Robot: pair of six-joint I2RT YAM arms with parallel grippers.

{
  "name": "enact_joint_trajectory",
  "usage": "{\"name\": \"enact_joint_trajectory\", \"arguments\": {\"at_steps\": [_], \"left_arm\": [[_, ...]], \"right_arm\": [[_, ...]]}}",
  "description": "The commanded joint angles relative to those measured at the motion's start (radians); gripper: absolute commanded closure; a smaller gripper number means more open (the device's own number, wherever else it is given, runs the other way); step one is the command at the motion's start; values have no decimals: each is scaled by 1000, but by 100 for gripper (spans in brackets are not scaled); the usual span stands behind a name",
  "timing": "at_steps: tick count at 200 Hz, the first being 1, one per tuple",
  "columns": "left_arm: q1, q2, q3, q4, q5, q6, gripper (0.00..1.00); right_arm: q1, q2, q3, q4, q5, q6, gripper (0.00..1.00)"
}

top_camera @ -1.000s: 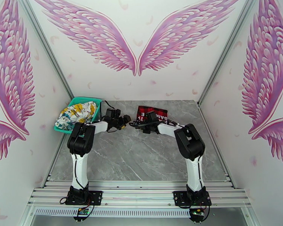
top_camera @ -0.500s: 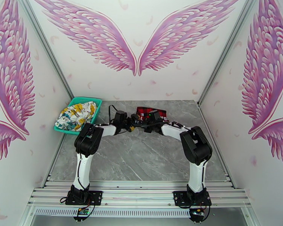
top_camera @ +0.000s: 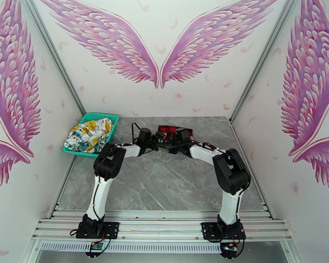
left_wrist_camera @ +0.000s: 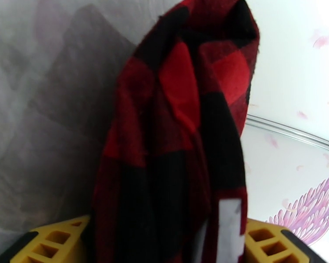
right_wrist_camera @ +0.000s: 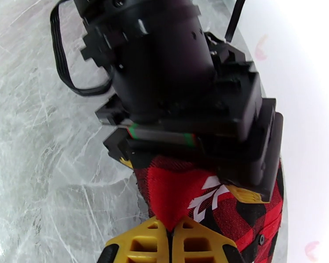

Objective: Fold and stack the mixed laundry pile

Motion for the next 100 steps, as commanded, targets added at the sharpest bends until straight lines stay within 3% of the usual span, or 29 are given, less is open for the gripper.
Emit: {"name": "enact_joint_trajectory", "arguments": {"at_steps": [1,13,26,38,70,100], "left_arm": [[-9,48,44,-10,-6,-8,35],[-7,48,52,-16,-15,1,54],[-4,46,61,-35,-20,22,71],[-1,46,73,-67,-22,51,82],[4,39,74,-111,-38,136,100],[15,33,66,-102,-30,253,100]], "right_arm": [[-2,-51,-17,16,-43,5,100],[-2,-58,-25,15,-32,19,99],[-1,-74,-39,12,-8,52,77],[-1,-110,-56,-10,3,93,66],[-1,-277,-149,-58,18,374,48],[-39,-371,-149,-190,74,863,52]]}}
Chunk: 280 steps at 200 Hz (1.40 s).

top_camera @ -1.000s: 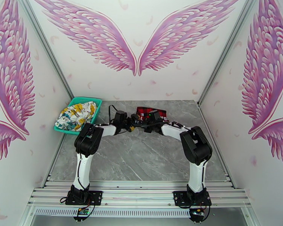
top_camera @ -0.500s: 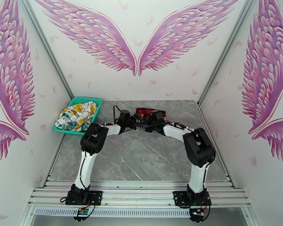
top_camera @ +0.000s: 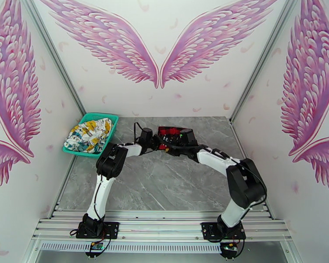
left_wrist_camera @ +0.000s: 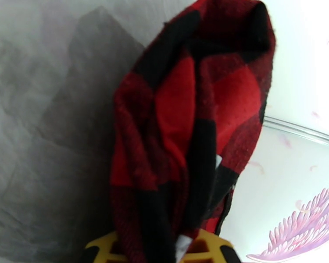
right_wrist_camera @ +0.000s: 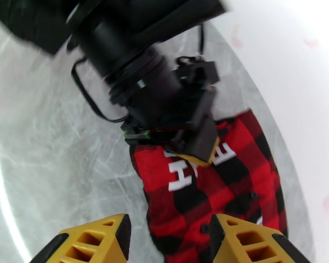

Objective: Fold and stack the mixed laundry pile

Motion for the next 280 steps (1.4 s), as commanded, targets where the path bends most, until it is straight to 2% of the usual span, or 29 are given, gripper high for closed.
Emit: {"name": "enact_joint_trajectory", "arguments": {"at_steps": [1,22,32,41,48,72,98,126,157,183,217,232,251,262,280], "left_arm": [[14,-3,24,-31,-3,140,100],[23,-29,3,-16,12,244,100],[29,-43,-15,17,21,276,100],[35,-57,-35,57,30,293,100],[39,-69,-49,86,37,303,100],[54,-122,-100,134,58,350,100],[75,-197,-168,147,79,390,100],[105,-271,-202,81,126,445,100],[133,-393,-180,-126,151,586,100],[149,-483,-102,-376,142,738,100],[169,-523,9,-643,142,872,100],[165,-523,61,-736,136,917,100],[145,-504,125,-844,89,964,100],[124,-477,159,-901,69,989,100],[75,-431,206,-980,5,1031,100]], "right_arm": [[-41,-73,-5,-114,42,484,53],[-131,-57,34,-219,56,828,58],[-182,-9,65,-265,44,956,64],[-220,50,93,-288,4,1028,74],[-242,94,105,-284,-33,1064,77],[-273,250,155,-242,-60,1145,81],[-271,396,240,-242,-68,1177,85],[-231,501,298,-202,-101,1221,86],[-127,591,379,-159,-125,1282,86],[-33,698,513,-141,-155,1328,86],[72,830,705,-43,-250,1441,85],[105,848,754,-42,-249,1450,84],[91,764,645,-49,-195,1445,76],[47,676,518,-61,-178,1423,70],[-46,506,281,-33,-193,1398,67]]}}
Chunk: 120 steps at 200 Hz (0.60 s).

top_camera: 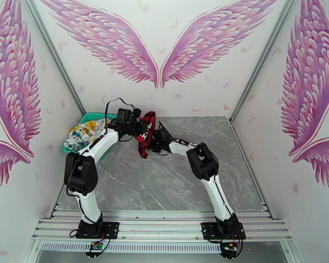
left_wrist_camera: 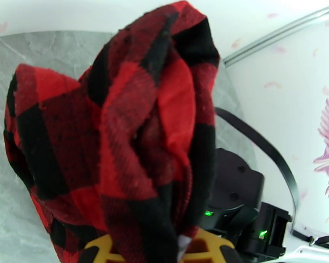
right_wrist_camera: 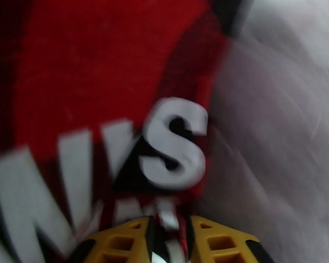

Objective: Fold and stack the mixed laundry pile

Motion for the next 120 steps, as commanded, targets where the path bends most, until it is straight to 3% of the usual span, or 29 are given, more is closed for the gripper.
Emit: {"name": "enact_joint_trajectory", "arguments": {"at_steps": [1,34,63,67,79,90,107,120], "left_arm": [[-68,45,86,-181,-63,101,100],[-183,91,121,-200,-169,60,100],[-345,134,137,-179,-269,-32,100],[-368,138,131,-166,-273,-49,95],[-436,161,112,-112,-275,-97,62],[-488,183,97,-60,-267,-132,45],[-545,206,85,24,-248,-174,33],[-569,212,77,90,-231,-190,32]], "right_arm": [[-147,-202,-253,-27,15,-14,66],[-323,-504,-581,-92,27,-144,58],[-500,-680,-731,-168,48,-240,55],[-524,-697,-742,-186,65,-257,55],[-590,-741,-760,-231,99,-294,53],[-632,-778,-769,-260,109,-323,49],[-653,-827,-773,-297,117,-356,43],[-651,-854,-786,-301,87,-364,40]]}}
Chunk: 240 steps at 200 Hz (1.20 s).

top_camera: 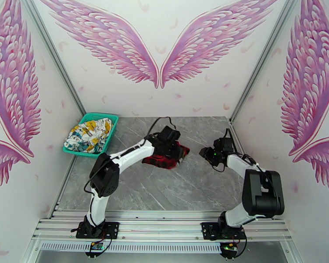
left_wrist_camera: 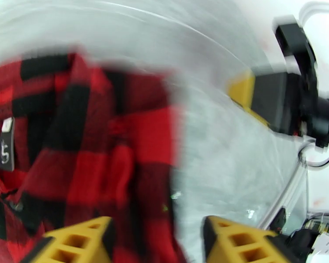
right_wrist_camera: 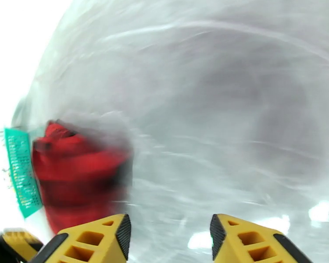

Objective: Fold and stack the mixed laundry pile

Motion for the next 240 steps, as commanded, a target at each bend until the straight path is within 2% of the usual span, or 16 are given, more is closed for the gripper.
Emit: {"name": "enact_joint_trajectory", "arguments": {"at_steps": [1,16,34,66,103,130,146,166,192,208,221,240], "left_arm": [[-26,17,-17,149,11,-78,32],[-25,-12,-59,221,11,-88,32],[18,-88,-148,284,18,-82,32],[171,-178,-217,123,12,47,30],[373,-200,-339,64,-16,149,30],[459,-165,-371,87,-4,189,30],[478,-129,-372,102,22,200,31],[482,-79,-376,122,61,203,37],[482,-72,-426,162,97,185,41],[481,-103,-480,190,110,169,42],[479,-134,-541,212,122,151,42],[472,-199,-625,262,132,108,43]], "right_arm": [[6,-64,-25,-71,-6,-73,40],[9,-89,-55,-72,-43,-69,38],[53,-122,-100,-63,-86,-51,35],[227,-133,-129,-12,-61,29,28],[376,13,-54,82,-42,109,26],[390,106,-21,73,34,133,29],[386,156,-18,89,31,154,37],[385,227,5,141,2,166,57],[360,327,109,94,30,106,78],[340,388,205,18,62,40,84],[331,444,295,-32,41,-10,91],[331,506,432,-111,53,-80,93]]}}
